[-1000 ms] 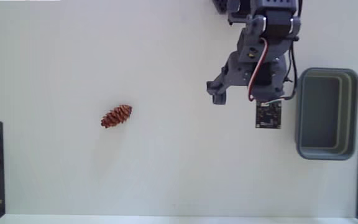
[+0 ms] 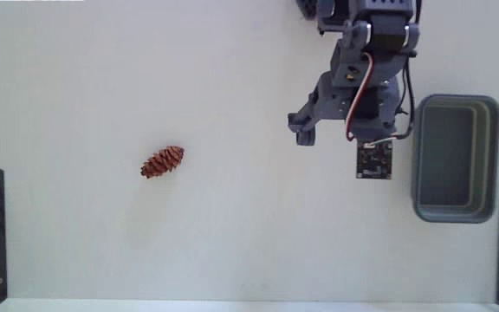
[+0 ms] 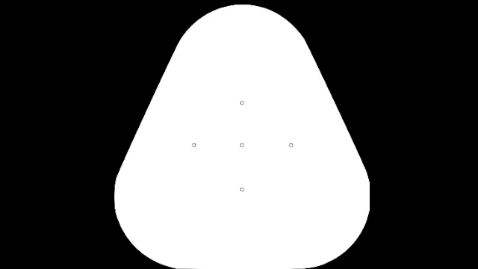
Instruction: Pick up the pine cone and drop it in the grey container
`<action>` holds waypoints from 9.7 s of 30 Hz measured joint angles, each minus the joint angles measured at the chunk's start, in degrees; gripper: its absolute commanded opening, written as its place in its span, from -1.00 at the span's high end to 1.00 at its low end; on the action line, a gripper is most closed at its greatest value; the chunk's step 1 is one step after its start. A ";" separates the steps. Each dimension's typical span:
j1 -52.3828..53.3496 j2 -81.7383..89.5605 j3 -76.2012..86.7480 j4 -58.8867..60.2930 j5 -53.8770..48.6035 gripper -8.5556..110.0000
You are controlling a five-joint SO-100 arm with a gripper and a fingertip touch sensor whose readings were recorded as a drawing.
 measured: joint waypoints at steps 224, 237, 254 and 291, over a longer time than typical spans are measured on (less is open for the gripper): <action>45.00 0.00 0.00 0.00 0.09 -1.00; 44.91 0.00 0.00 0.00 0.00 -1.00; 44.65 0.00 0.00 0.00 0.00 -1.00; 43.95 0.00 0.00 0.00 0.00 -1.00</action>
